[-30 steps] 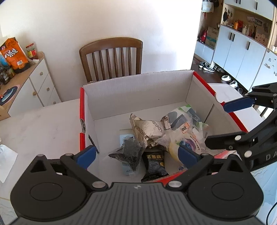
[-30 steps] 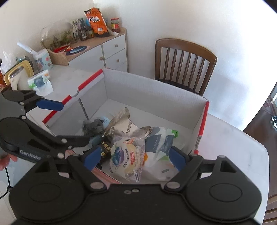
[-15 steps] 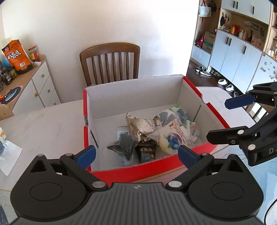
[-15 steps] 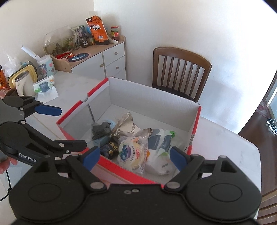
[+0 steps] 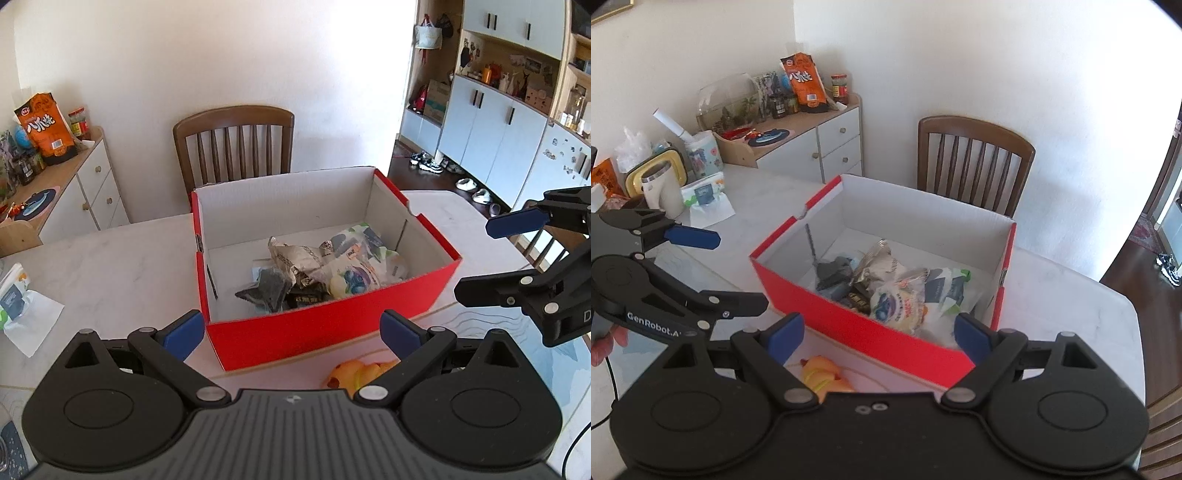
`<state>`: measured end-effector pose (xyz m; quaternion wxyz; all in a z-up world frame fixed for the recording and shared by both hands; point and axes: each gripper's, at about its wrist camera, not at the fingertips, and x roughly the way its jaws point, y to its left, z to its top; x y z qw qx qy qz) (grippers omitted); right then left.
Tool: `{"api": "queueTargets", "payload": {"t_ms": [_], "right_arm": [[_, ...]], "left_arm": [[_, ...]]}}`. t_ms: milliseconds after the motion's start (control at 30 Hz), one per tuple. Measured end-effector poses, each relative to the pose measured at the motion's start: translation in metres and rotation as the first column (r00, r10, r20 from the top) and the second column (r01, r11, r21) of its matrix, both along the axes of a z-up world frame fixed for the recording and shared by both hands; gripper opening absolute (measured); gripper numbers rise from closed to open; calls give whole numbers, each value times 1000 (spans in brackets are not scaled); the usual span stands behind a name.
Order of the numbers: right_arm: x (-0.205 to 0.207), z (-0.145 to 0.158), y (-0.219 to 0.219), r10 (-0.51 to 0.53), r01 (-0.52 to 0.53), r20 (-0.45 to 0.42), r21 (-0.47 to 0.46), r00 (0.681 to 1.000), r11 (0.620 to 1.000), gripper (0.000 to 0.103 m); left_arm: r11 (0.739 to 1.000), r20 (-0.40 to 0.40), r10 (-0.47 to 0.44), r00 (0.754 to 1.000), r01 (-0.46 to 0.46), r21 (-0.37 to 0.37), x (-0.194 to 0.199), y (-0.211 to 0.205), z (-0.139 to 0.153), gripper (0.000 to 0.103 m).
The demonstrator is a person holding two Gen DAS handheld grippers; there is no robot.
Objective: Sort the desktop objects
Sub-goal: 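Withdraw both open tools from the box back over the table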
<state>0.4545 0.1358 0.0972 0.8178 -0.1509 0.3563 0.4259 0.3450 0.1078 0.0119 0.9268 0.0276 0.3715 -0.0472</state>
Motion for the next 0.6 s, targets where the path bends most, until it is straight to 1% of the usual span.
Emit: {"api": "queueTargets", "payload": {"t_ms": [267,467,600], "right_arm": [[-26,5,-13,-15,15,15,7,1000,1000,88],[-41,-4,-27,-42,42,-2,-10,999,999,88],[-48,-14,-37,-69,69,-14,-21,998,997,88]], "left_arm": [[999,10,-40,999,40,-18,-28,-5,1,102],[996,7,-82,997,82,-21,-48,-13,-4,102],[994,-9,-102,995,102,-27,-60,-17,-13,102]]}}
